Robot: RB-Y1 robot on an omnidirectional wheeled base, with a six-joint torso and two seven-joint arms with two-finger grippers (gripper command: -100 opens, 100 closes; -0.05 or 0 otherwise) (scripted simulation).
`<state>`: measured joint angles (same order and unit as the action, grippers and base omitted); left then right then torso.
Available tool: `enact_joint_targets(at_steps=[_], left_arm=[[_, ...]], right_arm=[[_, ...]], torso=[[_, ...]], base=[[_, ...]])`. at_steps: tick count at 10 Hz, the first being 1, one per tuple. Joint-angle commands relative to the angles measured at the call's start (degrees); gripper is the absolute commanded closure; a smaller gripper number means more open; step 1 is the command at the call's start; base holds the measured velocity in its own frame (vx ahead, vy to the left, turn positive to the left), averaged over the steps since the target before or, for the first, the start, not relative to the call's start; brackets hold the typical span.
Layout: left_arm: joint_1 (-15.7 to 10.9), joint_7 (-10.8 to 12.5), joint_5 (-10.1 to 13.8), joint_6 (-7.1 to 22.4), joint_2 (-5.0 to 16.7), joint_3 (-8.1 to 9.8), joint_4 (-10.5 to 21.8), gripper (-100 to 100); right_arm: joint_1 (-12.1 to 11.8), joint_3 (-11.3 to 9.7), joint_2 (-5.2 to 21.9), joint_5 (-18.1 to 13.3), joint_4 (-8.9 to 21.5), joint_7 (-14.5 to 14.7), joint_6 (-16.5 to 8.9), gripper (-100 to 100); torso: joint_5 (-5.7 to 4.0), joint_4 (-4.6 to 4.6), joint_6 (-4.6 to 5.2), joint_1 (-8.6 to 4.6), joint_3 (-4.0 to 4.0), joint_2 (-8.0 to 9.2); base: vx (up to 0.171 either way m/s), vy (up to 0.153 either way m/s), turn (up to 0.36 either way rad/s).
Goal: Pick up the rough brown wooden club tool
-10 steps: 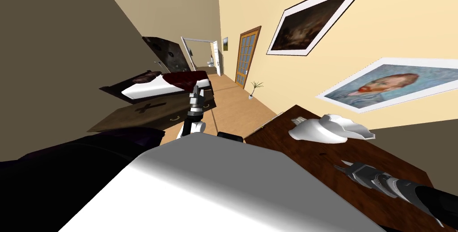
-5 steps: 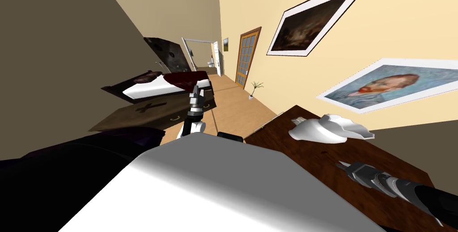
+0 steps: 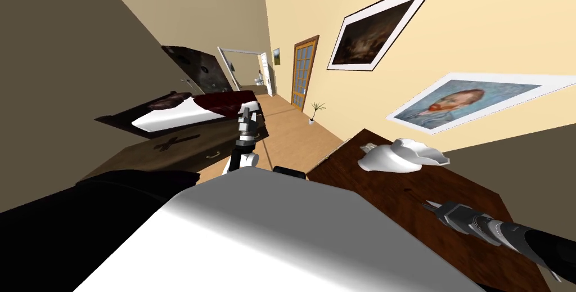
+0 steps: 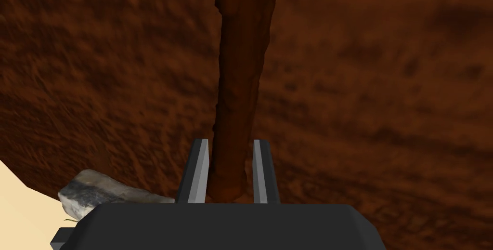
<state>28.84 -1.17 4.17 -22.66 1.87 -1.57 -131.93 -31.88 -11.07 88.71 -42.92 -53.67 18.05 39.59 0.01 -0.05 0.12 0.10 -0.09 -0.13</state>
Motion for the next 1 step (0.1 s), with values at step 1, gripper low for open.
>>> enact_joint_targets(at_steps=[1], left_arm=[[0.0,0.0,0.0,0.0,0.0,0.0,0.0,0]], right_arm=[[0.0,0.0,0.0,0.0,0.0,0.0,0.0,0]], torso=[[0.0,0.0,0.0,0.0,0.0,0.0]], base=[[0.0,0.0,0.0]])
